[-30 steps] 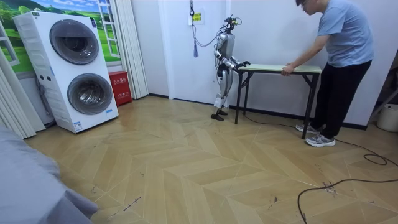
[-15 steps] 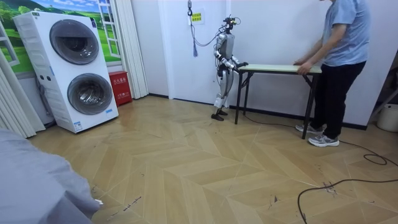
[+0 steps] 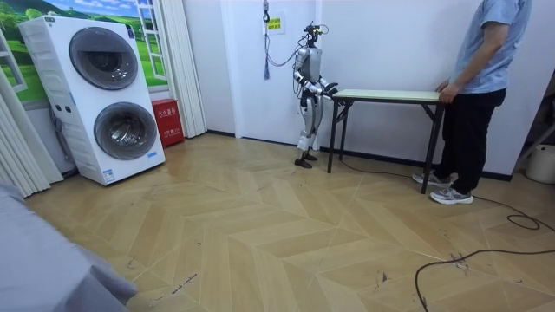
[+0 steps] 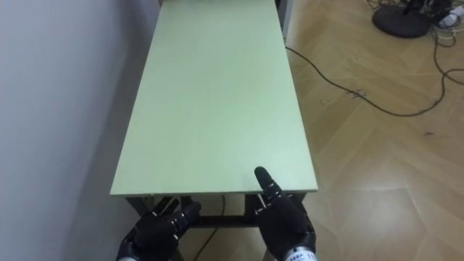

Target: Move table with human

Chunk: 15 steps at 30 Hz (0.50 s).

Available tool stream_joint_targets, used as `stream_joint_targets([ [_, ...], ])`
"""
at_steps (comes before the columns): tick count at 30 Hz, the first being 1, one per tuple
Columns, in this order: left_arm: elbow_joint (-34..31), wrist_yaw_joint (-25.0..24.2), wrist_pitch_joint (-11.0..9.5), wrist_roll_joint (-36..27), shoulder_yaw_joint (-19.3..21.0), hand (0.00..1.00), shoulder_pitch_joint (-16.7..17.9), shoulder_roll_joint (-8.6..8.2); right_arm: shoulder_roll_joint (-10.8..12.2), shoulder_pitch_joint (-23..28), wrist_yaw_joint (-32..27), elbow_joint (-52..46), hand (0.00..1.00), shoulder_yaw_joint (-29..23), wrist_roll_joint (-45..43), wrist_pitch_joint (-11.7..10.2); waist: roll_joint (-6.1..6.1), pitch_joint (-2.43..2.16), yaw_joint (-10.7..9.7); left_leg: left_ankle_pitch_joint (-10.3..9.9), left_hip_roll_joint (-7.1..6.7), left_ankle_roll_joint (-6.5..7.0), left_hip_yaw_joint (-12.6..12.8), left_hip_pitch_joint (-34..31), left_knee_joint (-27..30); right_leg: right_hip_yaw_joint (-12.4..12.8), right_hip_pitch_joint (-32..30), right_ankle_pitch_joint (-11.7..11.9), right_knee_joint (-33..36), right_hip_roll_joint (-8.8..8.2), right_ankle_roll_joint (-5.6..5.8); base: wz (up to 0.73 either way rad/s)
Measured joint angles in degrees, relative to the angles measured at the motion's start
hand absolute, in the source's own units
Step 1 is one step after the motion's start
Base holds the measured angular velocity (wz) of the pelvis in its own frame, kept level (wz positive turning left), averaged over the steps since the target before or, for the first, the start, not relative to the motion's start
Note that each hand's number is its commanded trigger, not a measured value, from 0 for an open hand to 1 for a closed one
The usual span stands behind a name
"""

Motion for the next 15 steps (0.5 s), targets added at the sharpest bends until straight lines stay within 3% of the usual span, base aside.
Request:
stream_joint_targets([
  [15,-0.02,-1.19,1.45,1.94,0.13,0.0,-0.09,1.51,-1.7,0.95,5.8,1.33,0.0,0.15,0.93,1.77,-1.22,-0.12,0.1,0.03,0.07,0.01,0.34,-0.12,-0.48,-0.11,-0.5,0.0,-0.4,0.14,0.0,-0.01],
])
